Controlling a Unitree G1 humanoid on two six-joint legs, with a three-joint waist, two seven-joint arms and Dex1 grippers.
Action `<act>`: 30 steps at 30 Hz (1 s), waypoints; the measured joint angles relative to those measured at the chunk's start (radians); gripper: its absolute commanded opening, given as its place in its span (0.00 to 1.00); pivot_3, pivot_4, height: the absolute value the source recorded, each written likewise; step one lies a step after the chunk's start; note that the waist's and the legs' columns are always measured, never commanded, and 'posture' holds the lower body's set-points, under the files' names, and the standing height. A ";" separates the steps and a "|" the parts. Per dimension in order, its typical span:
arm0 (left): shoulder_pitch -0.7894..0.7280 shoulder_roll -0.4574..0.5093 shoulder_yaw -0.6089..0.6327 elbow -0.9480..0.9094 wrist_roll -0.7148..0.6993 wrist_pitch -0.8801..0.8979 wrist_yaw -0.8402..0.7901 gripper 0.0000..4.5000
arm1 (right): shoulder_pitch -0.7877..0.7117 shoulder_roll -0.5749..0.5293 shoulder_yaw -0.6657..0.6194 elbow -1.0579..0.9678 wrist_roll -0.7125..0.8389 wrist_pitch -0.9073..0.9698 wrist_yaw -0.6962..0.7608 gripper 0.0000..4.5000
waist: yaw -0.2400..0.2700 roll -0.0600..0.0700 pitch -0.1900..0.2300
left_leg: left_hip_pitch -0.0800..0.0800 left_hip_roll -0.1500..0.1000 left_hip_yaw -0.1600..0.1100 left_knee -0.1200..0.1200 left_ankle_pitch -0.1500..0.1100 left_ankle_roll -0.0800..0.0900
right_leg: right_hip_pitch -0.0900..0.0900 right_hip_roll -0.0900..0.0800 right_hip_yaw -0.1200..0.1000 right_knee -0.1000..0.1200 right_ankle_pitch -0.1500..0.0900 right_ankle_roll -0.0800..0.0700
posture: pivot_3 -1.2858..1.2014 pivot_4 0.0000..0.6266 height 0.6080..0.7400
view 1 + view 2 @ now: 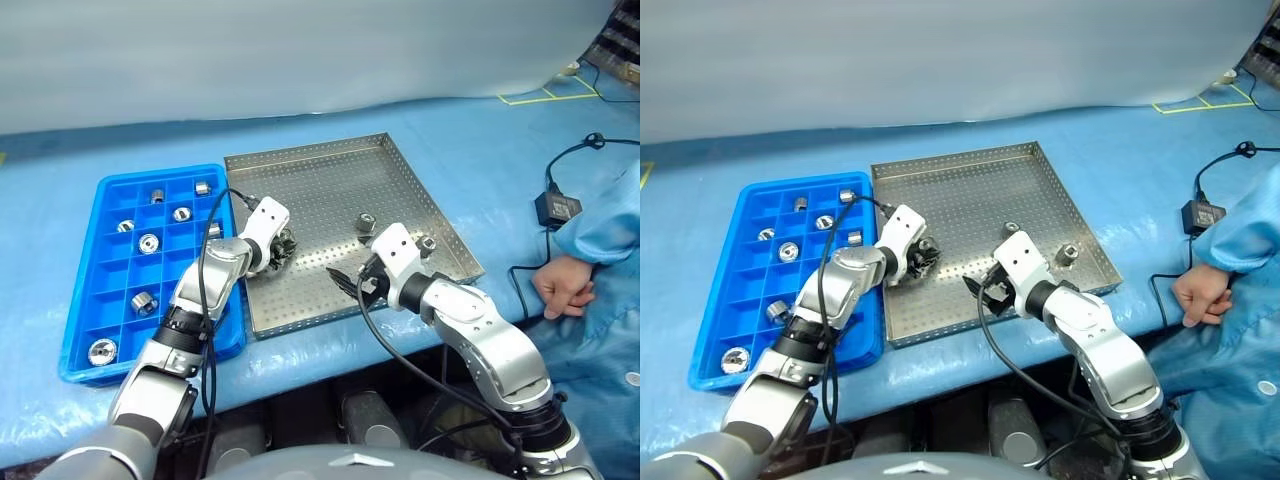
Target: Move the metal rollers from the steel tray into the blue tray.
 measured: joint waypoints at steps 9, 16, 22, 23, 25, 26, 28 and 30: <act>0.034 -0.002 0.029 -0.055 -0.057 0.004 -0.024 0.42 | -0.013 0.000 0.011 0.054 0.001 -0.002 0.029 1.00 | 0.007 0.000 0.000 | -0.001 0.000 0.000 0.000 0.000 0.000 | -0.002 0.000 0.000 0.000 0.002 -0.003 | 0.46 0.24 1.00; 0.103 0.028 0.245 -0.327 -0.217 0.077 -0.027 0.42 | -0.061 0.010 0.020 0.098 0.016 -0.041 0.083 1.00 | 0.024 0.000 0.001 | -0.001 0.001 0.000 -0.001 0.000 0.000 | -0.001 0.000 0.000 0.000 0.003 -0.002 | 0.50 0.24 1.00; 0.276 0.127 0.392 -0.526 -0.255 0.176 0.026 0.42 | -0.102 0.033 0.021 0.137 0.103 -0.111 0.227 1.00 | 0.068 0.000 0.001 | -0.001 0.001 -0.001 -0.001 0.000 0.000 | -0.001 0.001 -0.001 -0.001 0.003 -0.003 | 0.53 0.24 1.00; 0.298 0.135 0.410 -0.549 -0.254 0.187 0.044 0.42 | -0.111 0.034 0.024 0.140 0.112 -0.119 0.245 1.00 | 0.078 0.000 0.001 | -0.001 0.001 -0.001 -0.001 0.000 0.000 | -0.001 0.000 -0.001 -0.001 0.002 -0.004 | 0.53 0.24 1.00; 0.330 0.140 0.447 -0.592 -0.248 0.207 0.087 0.42 | -0.121 0.035 0.033 0.145 0.123 -0.129 0.266 1.00 | 0.099 -0.001 0.001 | -0.001 0.001 -0.001 -0.001 0.000 0.000 | 0.000 0.000 -0.002 -0.001 0.000 -0.008 | 0.54 0.24 1.00; 0.342 0.140 0.470 -0.609 -0.243 0.217 0.114 0.42 | -0.127 0.036 0.040 0.150 0.124 -0.129 0.273 1.00 | 0.108 -0.001 0.001 | -0.001 0.000 -0.001 0.000 0.000 0.000 | 0.000 -0.001 -0.002 -0.001 0.000 -0.008 | 0.54 0.24 1.00; 0.355 0.139 0.511 -0.621 -0.229 0.229 0.169 0.42 | -0.130 0.038 0.048 0.157 0.124 -0.130 0.282 1.00 | 0.125 -0.001 0.001 | 0.000 0.000 -0.001 0.000 0.000 0.000 | 0.000 -0.001 -0.003 -0.001 0.000 -0.008 | 0.55 0.24 1.00; 0.365 0.131 0.539 -0.622 -0.205 0.240 0.224 0.42 | -0.136 0.038 0.050 0.168 0.124 -0.130 0.285 1.00 | 0.135 -0.001 0.001 | -0.001 0.000 -0.001 0.000 0.000 0.000 | 0.000 -0.001 -0.003 -0.001 0.000 -0.008 | 0.55 0.24 1.00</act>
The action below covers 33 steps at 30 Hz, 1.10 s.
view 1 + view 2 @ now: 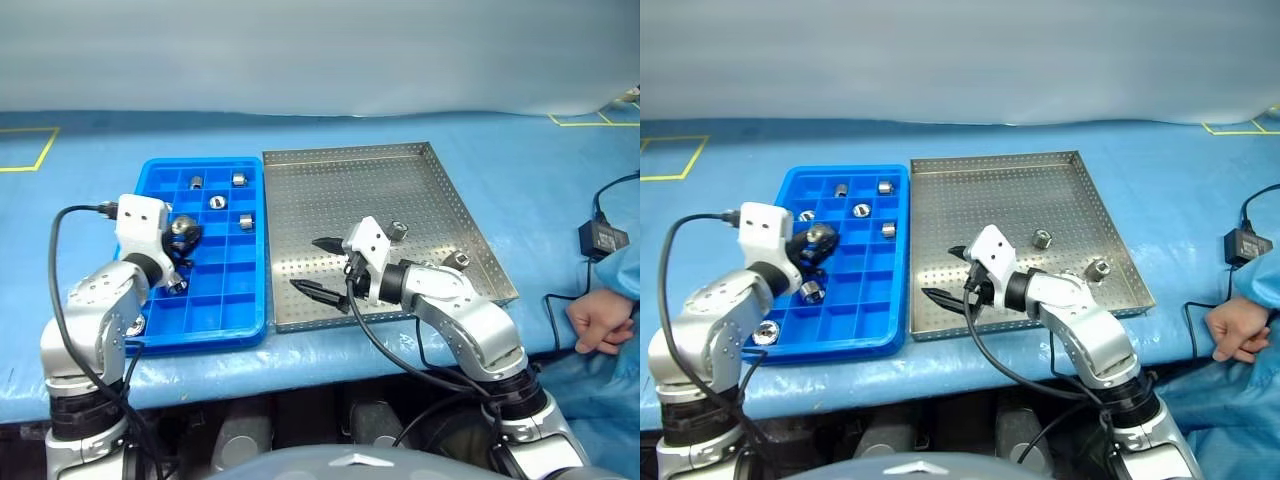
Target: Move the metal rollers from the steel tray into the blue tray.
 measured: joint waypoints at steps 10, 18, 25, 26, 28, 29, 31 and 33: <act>0.002 -0.040 -0.017 0.051 0.055 0.000 0.131 0.42 | -0.020 -0.002 0.001 0.028 -0.010 0.000 -0.005 1.00 | 0.018 0.000 0.000 | 0.000 0.000 0.000 0.000 0.000 0.000 | 0.000 0.000 -0.001 0.000 0.000 -0.001 | 0.55 0.24 1.00; -0.003 -0.054 -0.007 0.071 0.070 -0.018 0.171 0.63 | -0.020 -0.004 0.000 0.028 -0.024 0.001 -0.028 1.00 | 0.018 0.000 0.000 | 0.000 0.001 0.000 0.000 0.000 0.000 | 0.000 0.000 -0.001 0.000 0.000 -0.001 | 0.54 0.24 1.00; -0.048 -0.105 0.009 0.070 0.031 -0.076 0.164 0.84 | -0.020 -0.005 -0.001 0.026 -0.029 0.003 -0.060 1.00 | 0.018 0.000 0.000 | 0.000 0.000 0.000 0.000 0.000 0.000 | 0.000 -0.001 -0.001 0.000 0.000 -0.001 | 0.53 0.24 1.00; -0.049 -0.109 0.006 0.056 0.015 -0.093 0.144 0.84 | -0.020 -0.006 -0.001 0.025 -0.032 0.004 -0.068 1.00 | 0.017 0.000 0.000 | -0.001 0.000 0.000 0.000 0.000 0.000 | 0.000 -0.001 -0.001 0.000 0.000 -0.002 | 0.53 0.24 1.00; -0.048 -0.109 -0.024 0.018 -0.049 -0.139 0.056 0.84 | -0.019 -0.022 -0.006 0.018 -0.051 0.023 -0.097 1.00 | 0.018 0.000 0.000 | -0.001 0.000 0.001 0.000 0.000 0.000 | -0.001 -0.002 -0.002 0.000 0.000 -0.002 | 0.52 0.24 1.00; -0.047 -0.106 -0.050 -0.002 -0.074 -0.161 0.014 0.84 | -0.019 -0.025 -0.013 0.016 -0.060 0.031 -0.113 1.00 | 0.018 0.000 0.000 | -0.001 -0.001 0.001 0.000 0.000 0.000 | -0.001 -0.003 -0.003 0.000 0.000 -0.002 | 0.52 0.24 1.00; -0.040 -0.084 -0.123 -0.036 -0.104 -0.210 -0.070 0.84 | -0.017 -0.025 -0.038 -0.001 -0.075 0.072 -0.164 1.00 | 0.015 0.000 0.000 | -0.001 -0.001 0.002 0.000 0.000 0.000 | -0.001 -0.005 -0.003 0.000 -0.001 -0.002 | 0.51 0.24 1.00; -0.034 -0.071 -0.190 -0.045 -0.118 -0.253 -0.137 0.84 | -0.017 -0.019 -0.072 -0.015 -0.096 0.136 -0.232 1.00 | 0.009 0.000 0.000 | -0.001 -0.001 0.003 0.000 -0.001 0.000 | -0.001 -0.005 -0.003 0.000 -0.001 -0.002 | 0.50 0.24 1.00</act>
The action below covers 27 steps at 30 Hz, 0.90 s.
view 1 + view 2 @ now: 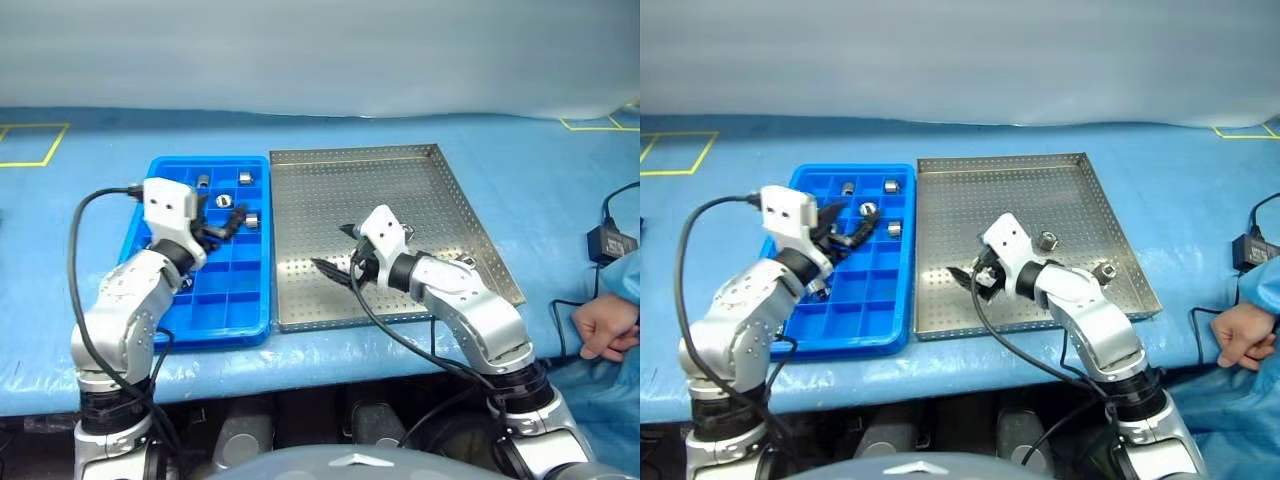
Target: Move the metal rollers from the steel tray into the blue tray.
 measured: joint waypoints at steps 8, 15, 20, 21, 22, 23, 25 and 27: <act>-0.023 0.026 -0.212 0.059 0.009 -0.079 -0.126 0.84 | 0.032 0.086 -0.138 -0.022 -0.025 0.218 -0.215 1.00 | -0.038 0.000 0.000 | 0.000 0.001 0.000 0.000 0.000 0.000 | -0.001 0.002 0.001 0.000 0.000 0.000 | 0.48 0.24 1.00; -0.044 0.030 -0.288 0.098 0.013 -0.106 -0.172 0.84 | 0.058 0.157 -0.166 -0.032 -0.095 0.283 -0.375 1.00 | -0.065 0.001 0.000 | 0.000 0.001 0.000 0.000 0.000 0.001 | -0.001 0.003 0.002 0.000 0.000 0.001 | 0.47 0.24 1.00; -0.048 0.028 -0.320 0.113 0.031 -0.121 -0.175 0.84 | 0.088 0.156 -0.210 -0.050 -0.131 0.322 -0.426 1.00 | -0.077 0.001 0.000 | 0.000 0.001 0.000 0.000 0.000 0.001 | -0.001 0.004 0.003 0.000 0.000 0.001 | 0.46 0.24 1.00; -0.048 0.027 -0.323 0.119 0.032 -0.122 -0.175 0.84 | 0.095 0.157 -0.217 -0.050 -0.131 0.327 -0.428 1.00 | -0.079 0.001 0.000 | 0.000 0.001 0.000 0.000 0.000 0.001 | -0.001 0.005 0.003 0.000 0.000 0.001 | 0.46 0.24 1.00; -0.048 0.026 -0.325 0.123 0.032 -0.122 -0.175 0.84 | 0.102 0.159 -0.220 -0.050 -0.130 0.333 -0.427 1.00 | -0.083 0.001 0.000 | 0.000 0.002 0.000 0.000 0.000 0.001 | -0.001 0.005 0.003 0.000 0.000 0.001 | 0.46 0.24 1.00; -0.049 0.026 -0.327 0.126 0.033 -0.123 -0.175 0.84 | 0.110 0.165 -0.224 -0.051 -0.128 0.341 -0.427 1.00 | -0.086 0.001 0.000 | 0.000 0.002 0.000 0.000 0.000 0.001 | -0.001 0.005 0.003 0.000 0.000 0.001 | 0.46 0.24 1.00; -0.050 0.025 -0.334 0.133 0.035 -0.125 -0.175 0.84 | 0.123 0.181 -0.230 -0.045 -0.124 0.349 -0.425 1.00 | -0.091 0.001 0.000 | 0.000 0.002 0.000 0.000 0.000 0.001 | -0.001 0.006 0.004 0.000 0.000 0.001 | 0.46 0.24 1.00; -0.051 0.024 -0.338 0.133 0.037 -0.127 -0.175 0.84 | 0.123 0.197 -0.243 -0.040 -0.121 0.350 -0.423 1.00 | -0.095 0.001 0.000 | 0.000 0.002 0.000 0.000 0.000 0.001 | -0.001 0.006 0.004 0.000 0.000 0.001 | 0.46 0.24 1.00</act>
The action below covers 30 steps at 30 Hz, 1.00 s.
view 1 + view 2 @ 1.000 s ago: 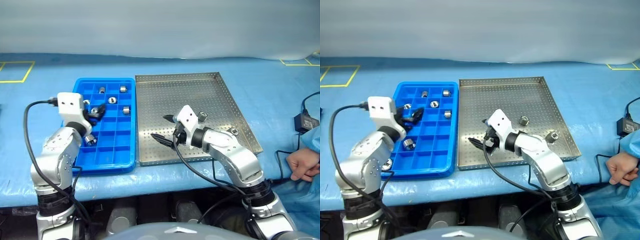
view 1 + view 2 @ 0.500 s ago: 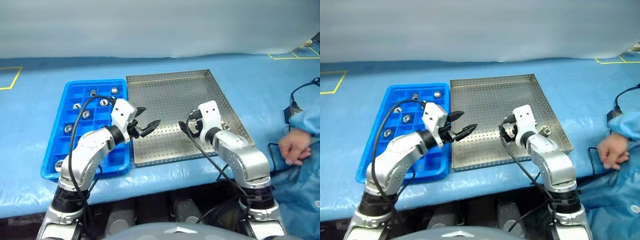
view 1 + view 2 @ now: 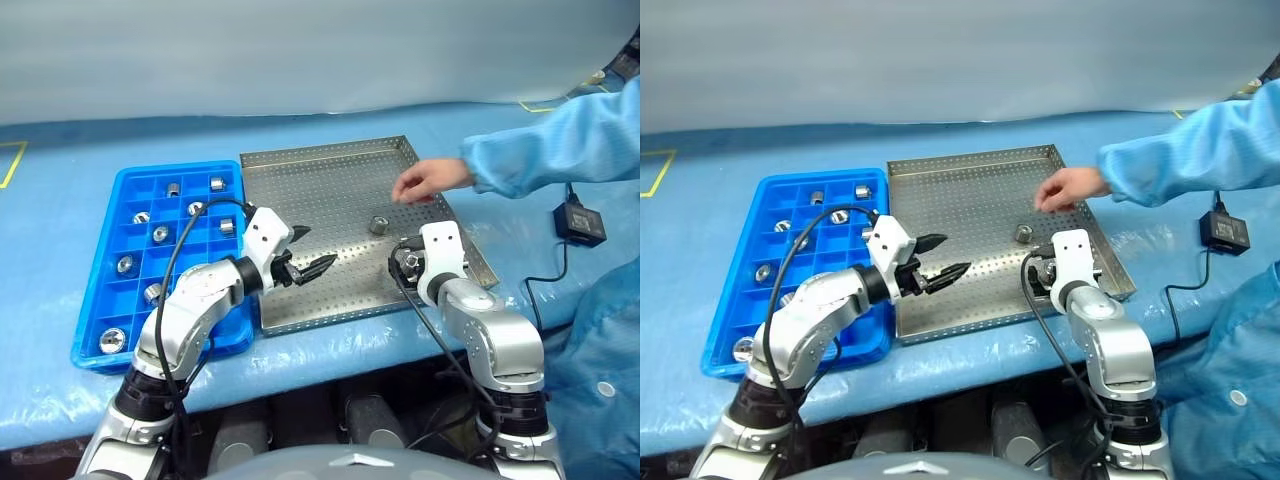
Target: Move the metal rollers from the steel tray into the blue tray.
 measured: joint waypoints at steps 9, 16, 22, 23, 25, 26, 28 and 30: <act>0.000 0.001 -0.002 0.000 0.003 -0.010 0.003 0.84 | -0.019 0.040 -0.036 0.042 0.020 0.012 0.012 0.74 | -0.001 0.000 0.000 | 0.000 0.000 0.000 0.000 0.000 0.000 | 0.000 0.000 0.000 0.000 0.000 0.001 | 0.47 0.24 1.00; 0.004 0.003 -0.001 0.000 0.003 -0.010 0.016 0.84 | -0.029 0.045 -0.042 0.053 0.019 0.012 0.013 0.46 | 0.001 0.000 0.000 | 0.000 0.000 0.000 0.000 0.000 0.000 | 0.000 0.000 0.000 0.000 0.000 0.001 | 0.48 0.24 1.00; 0.018 0.007 0.020 0.000 0.003 -0.010 0.034 0.84 | -0.040 0.050 -0.029 0.053 0.024 0.012 0.022 0.38 | 0.003 0.000 0.000 | 0.000 0.000 0.000 0.000 0.000 0.000 | 0.000 0.000 0.000 0.000 0.000 0.001 | 0.48 0.24 1.00; 0.019 0.008 0.025 -0.001 0.003 -0.010 0.039 0.84 | -0.043 0.054 -0.025 0.052 0.026 0.012 0.023 0.38 | 0.006 0.000 0.000 | 0.000 0.000 0.000 0.000 0.000 0.000 | 0.000 0.000 0.000 0.000 0.000 0.001 | 0.49 0.24 1.00; 0.026 0.013 0.038 -0.003 0.003 -0.010 0.047 0.84 | -0.052 0.060 -0.014 0.048 0.034 0.009 0.028 0.38 | 0.007 0.000 0.000 | 0.000 0.000 0.000 0.000 0.000 0.000 | 0.000 0.000 0.001 0.000 0.000 0.001 | 0.49 0.24 1.00; 0.032 0.016 0.042 -0.006 0.003 -0.008 0.050 0.84 | -0.059 0.062 -0.007 0.041 0.039 0.004 0.037 0.38 | 0.007 0.001 0.000 | 0.000 0.000 0.000 0.000 0.000 0.000 | 0.000 0.000 0.001 0.000 0.000 0.001 | 0.49 0.24 1.00; 0.046 0.026 0.055 -0.019 0.002 -0.002 0.063 0.84 | -0.080 0.061 0.016 0.015 0.054 -0.020 0.067 0.38 | 0.009 0.001 0.001 | 0.000 0.000 0.000 0.000 0.000 0.000 | -0.001 0.000 0.000 0.000 0.000 0.001 | 0.51 0.24 1.00; 0.058 0.034 0.073 -0.050 0.004 0.012 0.082 0.84 | -0.098 0.048 0.050 -0.007 0.070 -0.060 0.108 0.38 | 0.012 0.001 0.001 | 0.000 0.000 -0.001 -0.001 0.000 0.000 | -0.001 0.000 0.000 0.000 0.000 0.001 | 0.52 0.24 1.00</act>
